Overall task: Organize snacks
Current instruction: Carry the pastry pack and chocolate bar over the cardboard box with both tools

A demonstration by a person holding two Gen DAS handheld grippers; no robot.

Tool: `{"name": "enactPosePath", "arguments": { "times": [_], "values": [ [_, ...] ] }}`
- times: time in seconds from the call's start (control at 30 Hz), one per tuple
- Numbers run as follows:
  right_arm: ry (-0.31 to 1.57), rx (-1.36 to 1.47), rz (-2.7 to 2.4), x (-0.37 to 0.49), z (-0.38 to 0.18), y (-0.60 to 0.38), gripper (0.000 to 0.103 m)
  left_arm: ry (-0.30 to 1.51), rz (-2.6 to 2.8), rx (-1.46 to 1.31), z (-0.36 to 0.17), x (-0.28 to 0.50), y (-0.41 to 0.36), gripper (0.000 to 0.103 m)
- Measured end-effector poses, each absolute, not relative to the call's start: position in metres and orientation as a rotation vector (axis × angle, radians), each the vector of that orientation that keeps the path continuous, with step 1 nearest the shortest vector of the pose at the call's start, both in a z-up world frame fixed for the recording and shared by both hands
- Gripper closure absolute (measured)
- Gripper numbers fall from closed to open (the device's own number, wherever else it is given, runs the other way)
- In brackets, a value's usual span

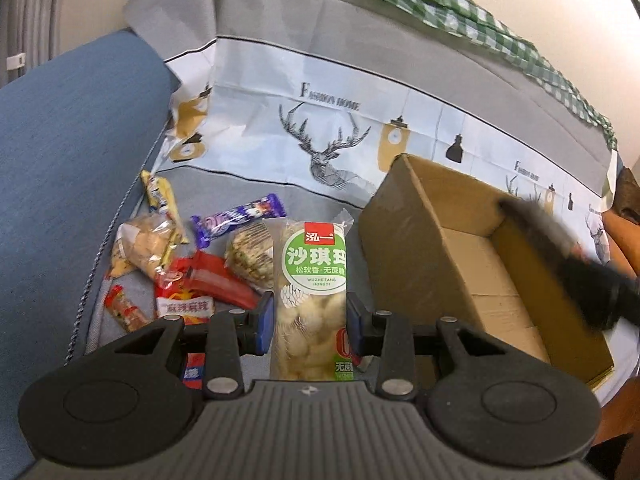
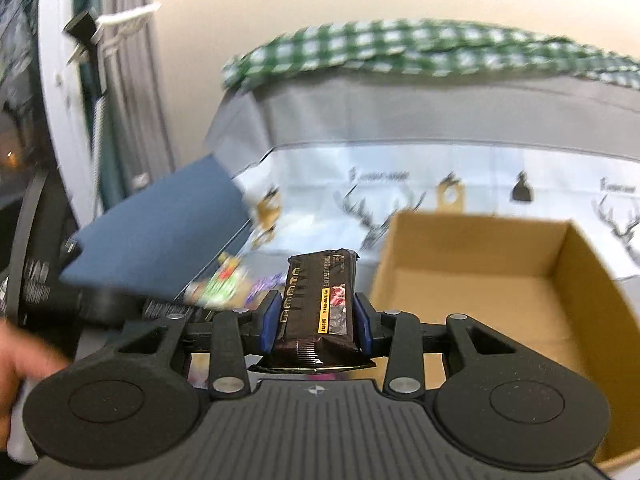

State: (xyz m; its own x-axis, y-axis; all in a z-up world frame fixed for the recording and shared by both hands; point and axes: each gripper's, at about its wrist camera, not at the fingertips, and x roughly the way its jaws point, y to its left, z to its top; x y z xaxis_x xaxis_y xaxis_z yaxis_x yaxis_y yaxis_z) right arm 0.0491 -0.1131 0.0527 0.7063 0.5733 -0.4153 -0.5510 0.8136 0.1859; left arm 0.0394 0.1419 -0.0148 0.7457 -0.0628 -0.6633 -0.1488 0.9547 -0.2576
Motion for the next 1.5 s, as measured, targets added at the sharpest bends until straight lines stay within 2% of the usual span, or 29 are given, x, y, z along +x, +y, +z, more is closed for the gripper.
{"name": "enactPosePath", "arguments": {
  "times": [0.23, 0.47, 0.8, 1.5],
  "values": [
    [0.417, 0.021, 0.501, 0.098, 0.057, -0.165, 0.063, 0.7, 0.025, -0.281, -0.011, 0.047, 0.124, 0.063],
    [0.493, 0.119, 0.389, 0.118, 0.028, -0.21, 0.063, 0.637, 0.017, -0.262, -0.002, 0.056, 0.106, 0.063],
    [0.5, 0.061, 0.354, 0.126, 0.016, -0.229, 0.063, 0.474, -0.097, -0.26, 0.016, 0.068, 0.055, 0.063],
    [0.566, 0.088, 0.248, 0.142, 0.0, -0.264, 0.063, 0.463, -0.282, -0.249, 0.007, 0.102, -0.01, 0.063]
  ]
}}
